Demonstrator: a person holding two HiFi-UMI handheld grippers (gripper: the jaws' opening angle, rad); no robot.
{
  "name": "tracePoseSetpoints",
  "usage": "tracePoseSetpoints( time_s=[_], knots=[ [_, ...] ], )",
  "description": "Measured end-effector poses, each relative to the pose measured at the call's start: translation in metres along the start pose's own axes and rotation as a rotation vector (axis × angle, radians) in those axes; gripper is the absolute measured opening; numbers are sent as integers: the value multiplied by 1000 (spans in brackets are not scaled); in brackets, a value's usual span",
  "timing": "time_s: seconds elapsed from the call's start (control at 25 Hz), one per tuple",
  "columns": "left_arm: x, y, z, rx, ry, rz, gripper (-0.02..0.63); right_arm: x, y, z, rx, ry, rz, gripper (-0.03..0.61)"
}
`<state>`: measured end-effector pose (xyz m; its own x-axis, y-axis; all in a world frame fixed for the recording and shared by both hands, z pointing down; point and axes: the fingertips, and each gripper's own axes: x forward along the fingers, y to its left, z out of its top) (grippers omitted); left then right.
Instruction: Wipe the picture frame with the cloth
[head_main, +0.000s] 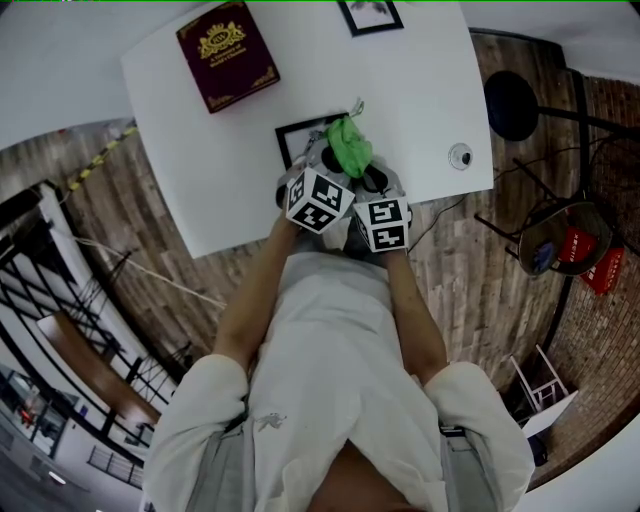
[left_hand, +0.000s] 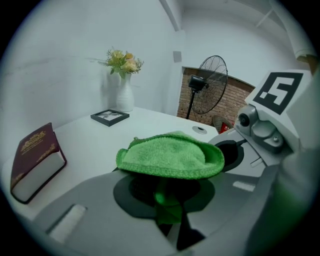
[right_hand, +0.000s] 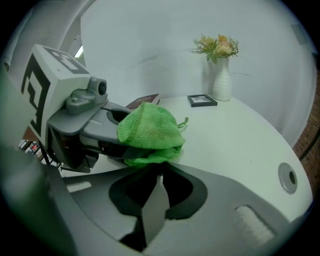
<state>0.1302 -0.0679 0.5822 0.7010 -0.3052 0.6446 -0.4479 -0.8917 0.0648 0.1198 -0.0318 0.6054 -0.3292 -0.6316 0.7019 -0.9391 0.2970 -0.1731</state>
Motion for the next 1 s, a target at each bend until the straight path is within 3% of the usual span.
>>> tracePoseSetpoints(
  time_s=[0.56, 1.0],
  knots=[
    [-20, 2, -26, 97, 55, 41, 87, -1, -3, -2, 2, 14, -21, 40],
    [-46, 13, -50, 95, 79, 61, 87, 0, -4, -4, 0, 20, -44, 40]
  ],
)
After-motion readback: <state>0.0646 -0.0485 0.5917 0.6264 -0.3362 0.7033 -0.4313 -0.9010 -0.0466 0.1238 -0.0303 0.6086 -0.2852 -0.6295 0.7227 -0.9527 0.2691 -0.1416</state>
